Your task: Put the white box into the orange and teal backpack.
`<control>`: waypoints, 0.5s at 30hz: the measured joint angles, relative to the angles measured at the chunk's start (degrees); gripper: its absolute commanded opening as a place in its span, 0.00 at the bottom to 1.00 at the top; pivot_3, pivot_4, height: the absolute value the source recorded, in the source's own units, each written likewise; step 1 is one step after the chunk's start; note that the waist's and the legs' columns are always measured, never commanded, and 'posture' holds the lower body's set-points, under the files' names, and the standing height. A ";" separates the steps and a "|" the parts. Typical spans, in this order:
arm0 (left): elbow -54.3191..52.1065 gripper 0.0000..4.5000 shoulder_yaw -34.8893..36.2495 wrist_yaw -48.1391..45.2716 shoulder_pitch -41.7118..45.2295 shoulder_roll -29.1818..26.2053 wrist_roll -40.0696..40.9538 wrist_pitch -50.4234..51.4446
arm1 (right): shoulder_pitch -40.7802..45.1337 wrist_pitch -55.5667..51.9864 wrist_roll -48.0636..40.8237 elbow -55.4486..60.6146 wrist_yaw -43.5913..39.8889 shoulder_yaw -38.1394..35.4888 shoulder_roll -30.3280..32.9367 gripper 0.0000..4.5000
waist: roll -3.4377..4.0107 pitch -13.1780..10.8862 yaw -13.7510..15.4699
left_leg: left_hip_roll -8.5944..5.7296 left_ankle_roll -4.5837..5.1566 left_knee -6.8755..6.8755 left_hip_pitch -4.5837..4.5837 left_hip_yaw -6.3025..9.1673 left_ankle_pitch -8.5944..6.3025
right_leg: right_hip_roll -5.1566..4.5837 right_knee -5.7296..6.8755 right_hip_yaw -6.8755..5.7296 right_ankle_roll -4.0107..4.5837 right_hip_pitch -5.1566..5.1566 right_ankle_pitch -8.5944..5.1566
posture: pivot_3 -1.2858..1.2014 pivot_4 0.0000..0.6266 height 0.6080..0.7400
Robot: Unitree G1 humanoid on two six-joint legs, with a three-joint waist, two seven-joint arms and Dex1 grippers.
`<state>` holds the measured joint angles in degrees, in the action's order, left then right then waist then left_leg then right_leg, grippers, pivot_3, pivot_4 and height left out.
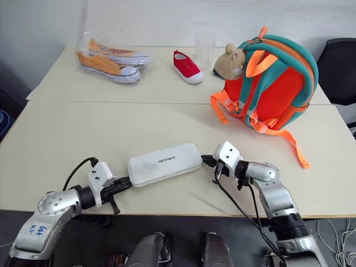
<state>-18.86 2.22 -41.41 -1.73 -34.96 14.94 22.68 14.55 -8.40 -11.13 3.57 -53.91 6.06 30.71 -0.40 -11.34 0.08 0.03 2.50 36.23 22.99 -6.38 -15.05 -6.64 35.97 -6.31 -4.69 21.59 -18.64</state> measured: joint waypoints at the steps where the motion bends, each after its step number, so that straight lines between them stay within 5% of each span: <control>1: 0.67 0.01 -0.79 -0.24 1.07 0.02 -0.28 -0.25 | -1.41 -0.58 -0.79 1.64 -0.69 -0.22 1.09 0.00 | 0.00 0.00 0.04 | -0.01 0.00 0.00 0.00 -0.01 0.00 | -0.01 0.00 0.00 0.00 0.00 0.00 | 0.52 0.24 1.00; 9: 2.88 0.01 -2.73 -2.03 3.24 -0.55 -0.88 -2.00 | -9.69 -2.53 -2.35 7.67 -1.55 -4.42 6.90 0.00 | -0.01 0.00 -0.29 | 0.02 0.01 -0.02 -0.03 -0.03 0.00 | 0.01 0.00 0.01 -0.01 0.00 0.00 | 0.52 0.24 1.00; 15: 1.40 0.01 2.99 -2.60 -3.34 -4.09 0.49 -3.20 | -10.39 -1.53 -1.98 7.26 -0.03 -5.22 7.06 0.00 | 0.00 0.01 -0.55 | 0.07 -0.04 -0.07 -0.09 -0.04 0.00 | 0.03 -0.01 0.02 0.00 0.00 0.00 | 0.52 0.24 1.00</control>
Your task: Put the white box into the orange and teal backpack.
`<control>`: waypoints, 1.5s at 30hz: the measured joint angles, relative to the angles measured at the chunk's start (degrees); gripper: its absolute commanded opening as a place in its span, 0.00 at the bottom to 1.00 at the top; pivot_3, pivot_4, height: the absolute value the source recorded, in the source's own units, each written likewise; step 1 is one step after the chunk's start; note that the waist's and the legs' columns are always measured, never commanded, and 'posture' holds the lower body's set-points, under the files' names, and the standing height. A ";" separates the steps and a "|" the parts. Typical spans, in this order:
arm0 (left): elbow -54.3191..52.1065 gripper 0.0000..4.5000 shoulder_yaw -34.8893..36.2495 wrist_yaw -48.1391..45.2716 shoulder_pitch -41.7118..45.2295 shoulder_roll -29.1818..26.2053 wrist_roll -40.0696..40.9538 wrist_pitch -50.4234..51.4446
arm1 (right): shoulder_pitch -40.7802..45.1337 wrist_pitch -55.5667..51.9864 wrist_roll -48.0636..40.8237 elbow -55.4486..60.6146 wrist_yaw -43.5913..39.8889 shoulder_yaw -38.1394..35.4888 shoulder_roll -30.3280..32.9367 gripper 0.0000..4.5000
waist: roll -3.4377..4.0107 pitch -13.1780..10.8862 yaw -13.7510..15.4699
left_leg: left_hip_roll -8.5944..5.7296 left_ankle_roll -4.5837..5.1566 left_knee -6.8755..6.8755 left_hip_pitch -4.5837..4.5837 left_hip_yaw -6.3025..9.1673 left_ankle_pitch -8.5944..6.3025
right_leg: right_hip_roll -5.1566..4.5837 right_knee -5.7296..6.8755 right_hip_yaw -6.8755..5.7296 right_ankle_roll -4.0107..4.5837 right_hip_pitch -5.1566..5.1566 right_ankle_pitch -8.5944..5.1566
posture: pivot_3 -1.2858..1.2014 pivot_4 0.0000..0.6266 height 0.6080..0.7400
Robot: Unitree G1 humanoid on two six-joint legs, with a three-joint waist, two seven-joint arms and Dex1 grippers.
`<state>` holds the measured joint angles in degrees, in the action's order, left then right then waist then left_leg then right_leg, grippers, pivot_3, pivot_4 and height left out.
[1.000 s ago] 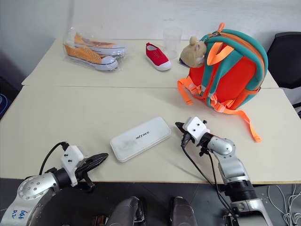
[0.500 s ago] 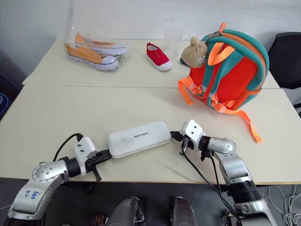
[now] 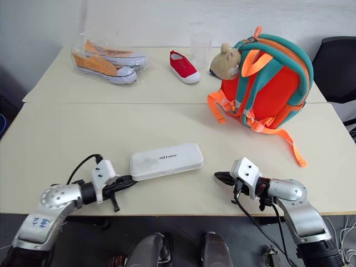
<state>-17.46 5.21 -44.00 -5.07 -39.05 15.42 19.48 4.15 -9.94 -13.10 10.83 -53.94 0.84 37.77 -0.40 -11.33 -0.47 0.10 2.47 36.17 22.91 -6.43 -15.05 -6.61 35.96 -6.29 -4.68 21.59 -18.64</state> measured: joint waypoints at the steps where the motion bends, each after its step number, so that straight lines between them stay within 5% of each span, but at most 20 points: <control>1: -0.04 0.01 1.66 -0.05 -1.21 -0.12 0.45 -0.18 | 0.52 0.27 0.30 -0.49 0.35 0.02 -0.04 0.00 | 0.00 0.00 -0.02 | 0.00 -0.01 0.00 0.00 0.00 -0.01 | 0.00 -0.01 0.01 0.00 0.00 0.00 | 0.52 0.24 1.00; 8: -1.19 0.01 7.53 3.11 -1.32 4.64 7.67 5.51 | 7.27 3.54 3.69 -8.17 2.89 2.23 -2.87 0.00 | -0.01 -0.01 0.51 | -0.03 -0.01 0.08 0.09 0.05 0.00 | -0.02 0.00 -0.03 0.00 0.01 0.00 | 0.52 0.24 1.00; 20: -4.25 0.01 2.46 6.46 2.38 6.42 8.83 11.38 | 13.57 4.75 7.10 -14.05 4.47 5.90 -6.82 0.00 | -0.02 0.00 0.25 | -0.06 0.10 0.08 0.09 0.03 0.08 | 0.00 0.02 -0.03 -0.01 0.00 0.00 | 0.52 0.24 1.00; 41: -0.94 0.01 -8.41 4.01 10.79 7.76 5.08 10.28 | -3.95 -0.69 1.88 -0.05 2.33 -3.98 2.71 0.00 | -0.04 0.01 0.63 | -0.10 0.11 0.10 0.11 0.05 0.06 | -0.02 -0.01 -0.04 -0.03 -0.03 0.02 | 0.52 0.24 1.00; 45: -0.62 0.19 -7.10 7.22 11.33 8.66 5.08 13.83 | -5.73 -1.25 1.07 0.85 2.16 -5.14 3.53 0.00 | -0.04 0.01 0.73 | -0.10 0.16 0.10 0.11 0.07 0.09 | -0.02 0.00 -0.04 -0.03 -0.03 0.02 | 0.52 0.24 1.00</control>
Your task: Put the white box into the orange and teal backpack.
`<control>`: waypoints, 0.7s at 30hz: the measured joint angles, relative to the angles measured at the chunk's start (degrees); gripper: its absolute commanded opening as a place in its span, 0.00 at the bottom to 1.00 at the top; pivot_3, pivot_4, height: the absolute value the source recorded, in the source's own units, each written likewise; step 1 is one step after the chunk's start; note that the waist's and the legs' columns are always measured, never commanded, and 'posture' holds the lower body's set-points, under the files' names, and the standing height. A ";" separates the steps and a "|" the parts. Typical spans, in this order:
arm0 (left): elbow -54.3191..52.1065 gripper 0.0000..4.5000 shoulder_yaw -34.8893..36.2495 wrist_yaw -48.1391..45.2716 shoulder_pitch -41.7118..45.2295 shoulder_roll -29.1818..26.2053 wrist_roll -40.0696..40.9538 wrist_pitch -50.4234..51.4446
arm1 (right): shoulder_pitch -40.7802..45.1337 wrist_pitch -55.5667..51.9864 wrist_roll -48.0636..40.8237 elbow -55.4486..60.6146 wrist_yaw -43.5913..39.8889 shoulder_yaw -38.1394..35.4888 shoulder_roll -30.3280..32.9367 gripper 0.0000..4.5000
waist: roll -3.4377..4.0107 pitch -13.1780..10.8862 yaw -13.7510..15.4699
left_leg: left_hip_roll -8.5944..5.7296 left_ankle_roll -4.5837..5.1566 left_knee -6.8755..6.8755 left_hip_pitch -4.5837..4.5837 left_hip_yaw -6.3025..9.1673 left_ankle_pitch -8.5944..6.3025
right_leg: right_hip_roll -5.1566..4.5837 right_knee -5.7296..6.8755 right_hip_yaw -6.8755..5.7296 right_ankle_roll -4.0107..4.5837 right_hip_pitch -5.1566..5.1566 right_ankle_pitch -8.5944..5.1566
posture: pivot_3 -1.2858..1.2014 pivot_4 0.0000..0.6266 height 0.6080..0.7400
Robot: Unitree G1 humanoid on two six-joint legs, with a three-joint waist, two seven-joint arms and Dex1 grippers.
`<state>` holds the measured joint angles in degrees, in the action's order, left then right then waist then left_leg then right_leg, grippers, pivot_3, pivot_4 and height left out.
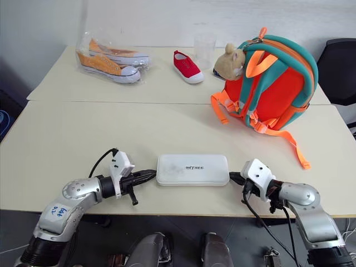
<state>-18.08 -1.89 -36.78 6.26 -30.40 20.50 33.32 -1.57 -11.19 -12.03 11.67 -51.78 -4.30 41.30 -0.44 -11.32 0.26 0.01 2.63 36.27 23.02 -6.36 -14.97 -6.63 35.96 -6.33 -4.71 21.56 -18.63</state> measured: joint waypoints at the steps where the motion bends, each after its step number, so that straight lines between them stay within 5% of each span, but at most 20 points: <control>1: 0.07 0.27 1.54 0.41 0.10 0.20 1.82 2.78 | -0.41 0.02 -0.13 -0.02 -0.12 -0.59 0.54 0.00 | 0.00 0.00 0.03 | 0.00 0.01 0.01 0.01 0.00 0.01 | 0.00 0.00 0.00 0.00 0.00 0.00 | 0.52 0.24 1.00; 5: 0.03 0.53 9.55 0.59 2.84 -1.08 13.43 19.06 | -1.00 0.46 -0.25 -1.38 -0.71 -2.52 2.45 0.00 | -0.02 -0.01 0.11 | 0.01 0.04 0.07 0.03 0.07 0.05 | 0.00 0.02 -0.05 0.00 -0.01 0.00 | 0.52 0.24 1.00; 8: 5.82 0.73 13.01 -5.22 10.91 -12.19 25.03 40.61 | -0.05 2.08 -0.39 -4.70 -2.50 -3.35 4.51 0.00 | -0.13 -0.08 -0.07 | 0.02 -0.03 0.10 0.03 0.12 0.17 | 0.08 0.08 -0.11 0.00 -0.02 -0.01 | 0.52 0.24 1.00; 12: 16.53 0.96 14.97 -6.82 23.22 -13.21 28.82 53.35 | 1.77 3.99 -0.33 -7.65 -4.40 -3.28 5.19 0.00 | -0.13 -0.06 0.37 | -0.03 0.00 0.15 0.02 0.16 0.18 | 0.08 0.08 -0.10 -0.01 -0.08 -0.01 | 0.52 0.24 1.00; 21: 33.55 0.99 6.98 1.65 34.52 -2.63 30.37 58.84 | 7.84 6.74 0.61 -12.51 -7.56 0.52 4.99 0.00 | -0.18 -0.07 0.44 | -0.04 0.03 0.27 0.02 0.12 0.26 | 0.08 0.15 -0.04 -0.01 -0.10 -0.01 | 0.52 0.24 1.00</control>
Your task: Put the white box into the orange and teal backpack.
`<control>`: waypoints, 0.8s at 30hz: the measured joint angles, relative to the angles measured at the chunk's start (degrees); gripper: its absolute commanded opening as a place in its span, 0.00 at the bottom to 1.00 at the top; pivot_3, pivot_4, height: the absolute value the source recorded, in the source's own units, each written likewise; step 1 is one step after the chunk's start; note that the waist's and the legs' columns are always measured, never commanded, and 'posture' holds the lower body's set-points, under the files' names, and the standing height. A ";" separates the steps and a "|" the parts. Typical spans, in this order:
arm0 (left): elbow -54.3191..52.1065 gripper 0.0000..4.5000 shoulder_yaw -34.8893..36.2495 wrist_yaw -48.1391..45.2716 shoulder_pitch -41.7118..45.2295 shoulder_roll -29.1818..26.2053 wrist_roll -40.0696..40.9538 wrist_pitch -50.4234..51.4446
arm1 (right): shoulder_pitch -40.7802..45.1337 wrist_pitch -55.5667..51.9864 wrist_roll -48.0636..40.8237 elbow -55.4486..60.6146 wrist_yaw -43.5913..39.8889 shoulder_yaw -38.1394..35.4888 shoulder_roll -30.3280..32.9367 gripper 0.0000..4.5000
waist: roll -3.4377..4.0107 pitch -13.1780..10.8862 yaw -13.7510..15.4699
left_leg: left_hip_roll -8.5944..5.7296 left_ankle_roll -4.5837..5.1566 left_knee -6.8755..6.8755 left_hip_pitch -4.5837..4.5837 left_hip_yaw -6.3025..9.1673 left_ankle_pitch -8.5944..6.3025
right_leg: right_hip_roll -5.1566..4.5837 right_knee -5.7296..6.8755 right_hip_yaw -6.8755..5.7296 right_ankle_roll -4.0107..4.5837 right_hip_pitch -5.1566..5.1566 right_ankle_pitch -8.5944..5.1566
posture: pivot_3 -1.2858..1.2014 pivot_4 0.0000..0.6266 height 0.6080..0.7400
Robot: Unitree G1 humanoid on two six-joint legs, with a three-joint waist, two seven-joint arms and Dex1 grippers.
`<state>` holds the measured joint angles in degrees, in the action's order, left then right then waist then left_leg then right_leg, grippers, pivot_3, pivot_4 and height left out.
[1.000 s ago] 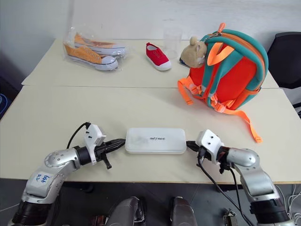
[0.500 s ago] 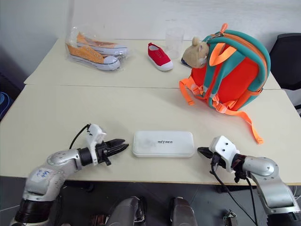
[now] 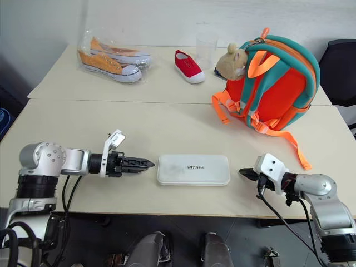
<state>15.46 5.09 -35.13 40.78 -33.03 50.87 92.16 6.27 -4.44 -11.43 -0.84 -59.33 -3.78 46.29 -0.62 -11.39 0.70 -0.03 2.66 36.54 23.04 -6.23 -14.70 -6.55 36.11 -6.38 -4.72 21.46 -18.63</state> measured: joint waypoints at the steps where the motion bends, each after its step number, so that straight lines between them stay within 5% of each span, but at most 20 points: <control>1: 1.11 0.99 0.19 0.96 0.44 1.14 0.52 -0.11 | 0.36 0.29 0.04 -0.09 -0.07 0.54 -0.14 0.00 | 0.00 0.00 0.00 | 0.01 0.00 0.03 0.00 0.00 0.00 | 0.00 0.02 0.00 0.00 0.00 0.00 | 0.52 0.24 1.00; 15: 10.23 0.99 -1.72 15.07 1.31 6.07 18.76 -0.05 | 4.96 3.03 1.23 -3.52 0.04 4.06 -4.86 0.00 | -0.09 0.05 -0.45 | 0.05 -0.07 0.45 0.01 0.11 -0.07 | -0.01 0.33 0.01 0.01 -0.04 -0.01 | 0.52 0.24 1.00; 24: 12.25 0.48 1.56 22.36 1.58 9.78 25.04 0.25 | 5.44 2.76 1.01 -2.92 0.03 5.36 -6.23 0.00 | -0.10 0.05 -0.84 | 0.07 -0.07 0.48 0.02 0.09 -0.07 | 0.01 0.38 0.01 0.03 -0.01 -0.01 | 0.52 0.24 1.00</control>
<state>27.72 6.65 -12.78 42.36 -23.25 75.92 92.41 11.71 -1.68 -10.42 -3.75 -59.30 1.58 40.06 -0.72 -11.35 -0.14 0.04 2.59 37.02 23.05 -6.14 -14.78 -6.54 36.49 -6.37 -4.69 21.45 -18.65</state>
